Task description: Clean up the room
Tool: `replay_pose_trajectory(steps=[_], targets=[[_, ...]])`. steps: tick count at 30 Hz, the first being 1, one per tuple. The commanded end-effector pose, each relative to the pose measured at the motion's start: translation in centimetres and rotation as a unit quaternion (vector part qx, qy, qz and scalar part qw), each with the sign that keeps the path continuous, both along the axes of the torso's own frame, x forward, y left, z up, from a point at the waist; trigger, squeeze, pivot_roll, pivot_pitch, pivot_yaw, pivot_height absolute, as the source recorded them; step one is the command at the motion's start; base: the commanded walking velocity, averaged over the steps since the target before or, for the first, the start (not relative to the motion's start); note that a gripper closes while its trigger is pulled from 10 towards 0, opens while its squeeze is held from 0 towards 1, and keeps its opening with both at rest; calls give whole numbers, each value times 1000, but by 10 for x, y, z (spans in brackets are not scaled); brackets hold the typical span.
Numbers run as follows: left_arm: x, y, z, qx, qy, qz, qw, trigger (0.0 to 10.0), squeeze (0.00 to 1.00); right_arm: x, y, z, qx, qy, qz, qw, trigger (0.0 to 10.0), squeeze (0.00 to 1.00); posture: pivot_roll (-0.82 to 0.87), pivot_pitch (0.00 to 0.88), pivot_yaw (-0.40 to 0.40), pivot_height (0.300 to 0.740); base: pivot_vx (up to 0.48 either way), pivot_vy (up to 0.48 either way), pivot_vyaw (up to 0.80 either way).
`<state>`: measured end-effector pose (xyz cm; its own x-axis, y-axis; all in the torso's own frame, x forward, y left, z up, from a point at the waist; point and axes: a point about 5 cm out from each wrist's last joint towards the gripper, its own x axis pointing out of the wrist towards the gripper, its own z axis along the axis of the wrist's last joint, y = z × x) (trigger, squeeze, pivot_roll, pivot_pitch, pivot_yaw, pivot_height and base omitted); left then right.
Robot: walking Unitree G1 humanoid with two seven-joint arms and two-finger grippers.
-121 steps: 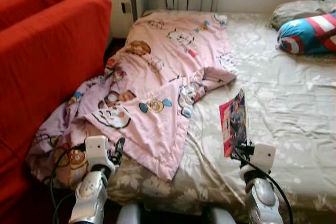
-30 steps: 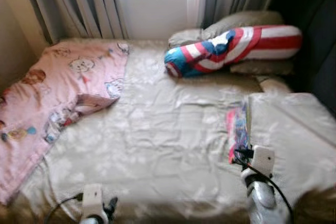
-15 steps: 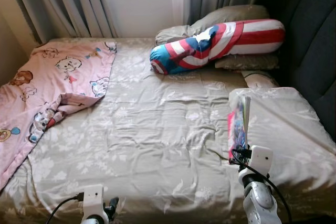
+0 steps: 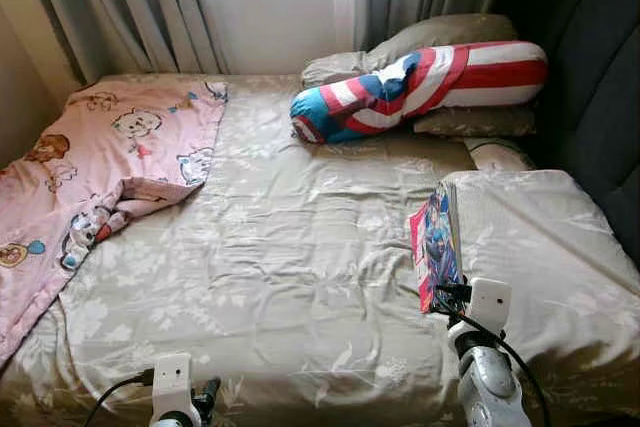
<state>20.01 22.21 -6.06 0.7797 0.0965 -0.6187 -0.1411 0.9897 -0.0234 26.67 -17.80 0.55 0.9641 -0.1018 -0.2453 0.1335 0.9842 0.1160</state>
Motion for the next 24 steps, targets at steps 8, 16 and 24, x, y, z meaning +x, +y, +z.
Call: replay_pose_trajectory(steps=[8,16,24], targets=[[-2,1,-1,6,5,-7,1000,10000,0,6,6,7,7,-16,21,1000,10000,0,8,0,-9,740,0,0,0],[-1,0,0,6,1,-9,1000,10000,0,6,10,6,11,-15,31,999,10000,0,8,0,-9,740,155,0,0],[0,-1,0,5,-2,-9,1000,10000,0,5,11,6,11,-16,40,999,10000,0,6,0,-11,740,265,0,0]])
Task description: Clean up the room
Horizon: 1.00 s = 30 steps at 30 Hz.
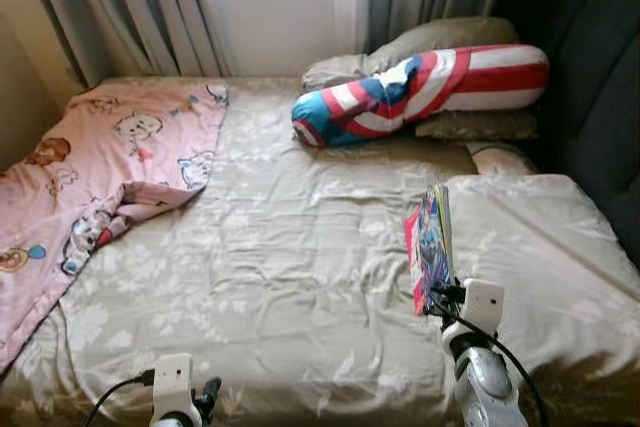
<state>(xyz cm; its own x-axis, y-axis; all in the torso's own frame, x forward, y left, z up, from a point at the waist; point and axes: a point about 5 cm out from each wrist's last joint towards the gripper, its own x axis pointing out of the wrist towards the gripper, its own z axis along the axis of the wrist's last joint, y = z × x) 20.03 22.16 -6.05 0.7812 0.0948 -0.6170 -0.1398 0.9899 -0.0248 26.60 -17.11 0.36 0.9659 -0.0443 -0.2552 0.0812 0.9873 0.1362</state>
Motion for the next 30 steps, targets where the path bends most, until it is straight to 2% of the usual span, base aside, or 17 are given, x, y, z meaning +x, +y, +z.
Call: replay_pose_trajectory(steps=[1,8,13,16,18,19,22,24,25,26,30], targets=[[-1,-1,0,5,-2,-9,1000,10000,0,6,4,8,1,-20,13,1000,10000,0,7,0,-11,740,277,0,0],[2,-1,2,8,-10,-9,1000,10000,0,6,5,8,1,-18,18,1000,10000,0,8,0,-11,740,116,0,0],[11,1,9,12,-38,-6,999,10000,0,6,7,8,1,-18,23,1000,10000,0,6,3,-11,740,0,0,0],[20,3,19,13,-74,-4,997,10000,0,5,7,8,2,-19,25,1000,10000,0,6,5,-10,740,0,0,0],[31,6,32,20,-120,-5,993,10000,0,4,9,8,1,-19,29,999,10000,0,4,7,-8,740,0,0,0],[31,6,32,20,-120,-5,993,10000,0,4,9,8,1,-19,29,999,10000,0,4,7,-8,740,0,0,0],[45,9,51,28,-183,-5,983,10000,0,3,10,7,-3,-19,38,999,10000,0,2,7,-8,740,0,0,0],[58,10,74,37,-245,-7,969,10000,0,3,12,7,0,-20,41,999,10000,0,6,9,-7,740,0,0,0],[58,10,74,37,-245,-7,969,10000,0,3,12,7,0,-20,41,999,10000,0,6,9,-7,740,0,0,0],[63,10,85,40,-271,-7,962,10000,0,3,13,8,1,-20,42,999,10000,0,6,9,-7,740,0,0,0],[65,5,99,42,-306,-22,951,10000,0,3,15,9,3,-24,43,999,10000,0,4,6,-1,740,0,0,0]])
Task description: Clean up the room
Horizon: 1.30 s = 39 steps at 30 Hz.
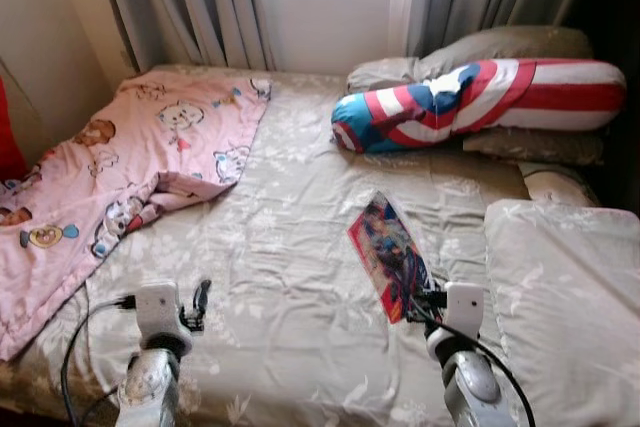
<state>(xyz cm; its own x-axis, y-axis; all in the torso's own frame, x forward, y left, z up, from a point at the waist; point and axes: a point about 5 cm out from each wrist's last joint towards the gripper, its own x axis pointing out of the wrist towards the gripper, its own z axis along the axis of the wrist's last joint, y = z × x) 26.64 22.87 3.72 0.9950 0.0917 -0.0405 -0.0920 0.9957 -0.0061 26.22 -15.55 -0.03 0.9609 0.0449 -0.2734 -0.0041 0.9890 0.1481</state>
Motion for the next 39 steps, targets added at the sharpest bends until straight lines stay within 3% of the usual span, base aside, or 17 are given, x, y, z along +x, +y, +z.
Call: replay_pose_trajectory(steps=[1,12,17,22,39], targets=[[-1,-2,3,-2,-5,-6,1000,10000,0,7,-1,13,0,-37,-4,999,10000,0,2,6,0,740,0,0,0],[1,-11,20,-8,-24,-17,1000,10000,0,9,-9,12,-16,-24,-27,999,10000,0,4,2,-5,740,0,0,0],[6,-18,28,-16,-29,-26,999,10000,0,10,-8,14,-16,-27,-25,999,10000,0,3,2,-5,705,0,0,0],[7,-18,30,-17,-28,-25,999,10000,0,10,-8,14,-20,-30,-25,999,10000,0,2,0,-4,675,0,0,0],[10,-21,32,-18,-26,-33,999,10000,0,12,-7,15,-30,-33,-25,999,10000,0,-5,0,3,660,0,0,0]])
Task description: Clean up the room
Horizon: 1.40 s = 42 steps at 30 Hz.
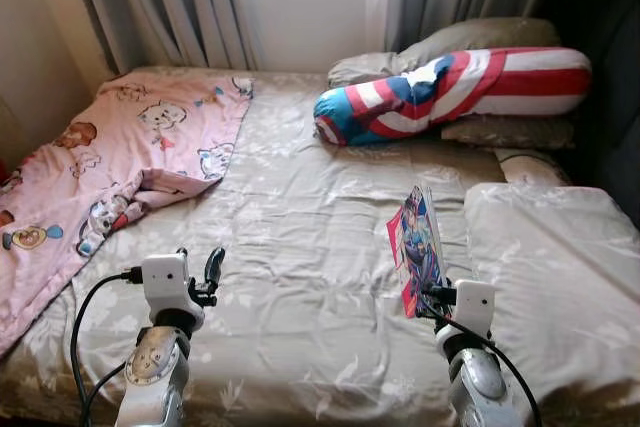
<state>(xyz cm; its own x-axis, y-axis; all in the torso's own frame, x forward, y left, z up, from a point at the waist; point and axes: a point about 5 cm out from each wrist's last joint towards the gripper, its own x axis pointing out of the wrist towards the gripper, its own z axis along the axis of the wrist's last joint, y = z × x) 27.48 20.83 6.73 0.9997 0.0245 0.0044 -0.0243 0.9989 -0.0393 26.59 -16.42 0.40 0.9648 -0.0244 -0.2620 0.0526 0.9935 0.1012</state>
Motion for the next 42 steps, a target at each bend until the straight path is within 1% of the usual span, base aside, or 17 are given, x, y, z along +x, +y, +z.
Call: replay_pose_trajectory(steps=[1,4,16,24,36,39,42], targets=[[2,-1,2,-3,-2,-1,1000,10000,0,8,1,12,-3,-35,2,999,10000,0,-2,0,2,655,0,0,0],[2,-1,2,-3,-2,-1,1000,10000,0,8,2,13,4,-42,2,999,10000,0,-2,0,2,655,0,0,0],[3,-2,3,-7,2,-7,1000,10000,0,7,3,10,10,-32,8,999,10000,0,0,0,0,655,0,0,0],[4,-3,3,0,6,-9,1000,10000,0,8,8,10,19,-31,22,999,10000,0,7,0,-1,655,0,0,0],[4,-5,5,2,3,-14,1000,10000,0,9,11,11,24,-33,27,999,10000,0,9,0,-1,655,0,0,0],[4,-5,6,2,3,-15,1000,10000,0,9,11,11,23,-33,28,999,10000,0,8,0,0,655,0,0,0],[4,-5,6,1,3,-16,1000,10000,0,9,11,9,11,-21,33,999,10000,0,8,0,0,655,0,0,0]])
